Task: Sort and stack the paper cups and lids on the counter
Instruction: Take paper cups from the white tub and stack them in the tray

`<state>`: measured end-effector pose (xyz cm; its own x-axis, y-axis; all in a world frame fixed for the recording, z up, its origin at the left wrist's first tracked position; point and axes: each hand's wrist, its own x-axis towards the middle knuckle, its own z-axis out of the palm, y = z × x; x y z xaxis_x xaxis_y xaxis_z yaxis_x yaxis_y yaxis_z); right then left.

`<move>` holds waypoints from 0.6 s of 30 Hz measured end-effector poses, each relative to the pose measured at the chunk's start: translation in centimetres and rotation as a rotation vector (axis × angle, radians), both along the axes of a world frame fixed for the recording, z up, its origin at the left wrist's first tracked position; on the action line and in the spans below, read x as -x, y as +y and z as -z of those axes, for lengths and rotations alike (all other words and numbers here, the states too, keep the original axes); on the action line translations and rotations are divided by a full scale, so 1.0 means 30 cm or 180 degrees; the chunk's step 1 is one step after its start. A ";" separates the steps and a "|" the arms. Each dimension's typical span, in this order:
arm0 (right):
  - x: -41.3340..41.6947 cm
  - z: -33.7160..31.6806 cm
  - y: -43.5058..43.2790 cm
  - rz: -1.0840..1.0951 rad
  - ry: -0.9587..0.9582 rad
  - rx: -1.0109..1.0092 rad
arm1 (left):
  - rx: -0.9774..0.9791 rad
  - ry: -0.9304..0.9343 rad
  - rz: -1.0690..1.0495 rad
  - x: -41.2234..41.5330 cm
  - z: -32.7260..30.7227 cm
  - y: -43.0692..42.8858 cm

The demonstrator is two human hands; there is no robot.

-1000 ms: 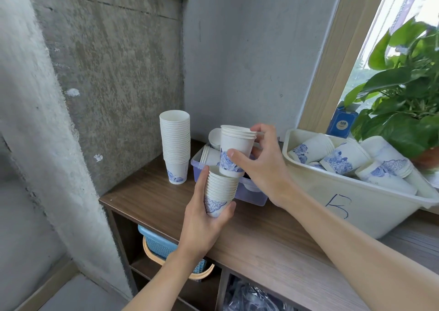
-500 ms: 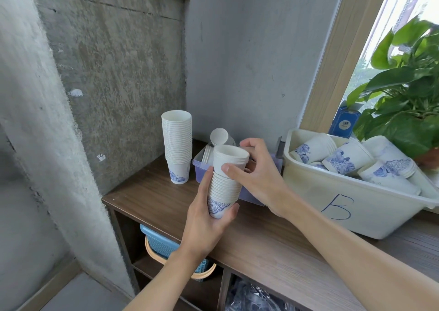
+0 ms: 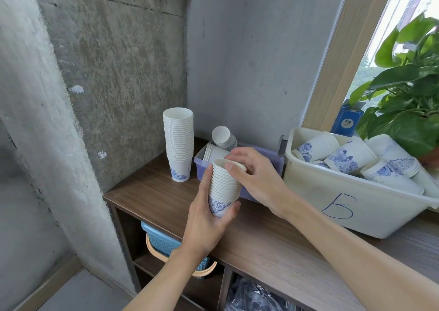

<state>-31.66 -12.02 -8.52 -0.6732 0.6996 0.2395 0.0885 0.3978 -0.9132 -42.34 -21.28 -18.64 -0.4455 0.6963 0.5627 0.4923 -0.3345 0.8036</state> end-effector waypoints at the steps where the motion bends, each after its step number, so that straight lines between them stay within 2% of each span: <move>1: 0.003 0.000 -0.002 -0.0018 -0.0043 -0.0037 | 0.0012 -0.0003 -0.0014 0.001 0.002 0.001; 9: 0.045 -0.037 0.046 -0.0120 -0.0128 -0.0084 | 0.0012 -0.0128 -0.0240 -0.002 -0.007 -0.003; 14: 0.132 -0.054 0.170 0.0561 -0.0193 -0.0783 | 0.0039 -0.0473 -0.0519 -0.003 0.000 0.008; 18: 0.192 -0.034 0.294 0.0698 -0.0721 -0.1477 | 0.0100 -0.0626 -0.0674 0.000 0.008 0.012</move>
<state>-37.43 -3.19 -7.49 -0.5943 0.6846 0.4221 0.3879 0.7037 -0.5953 -42.33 -20.93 -18.88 -0.6812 0.5920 0.4308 0.3823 -0.2142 0.8989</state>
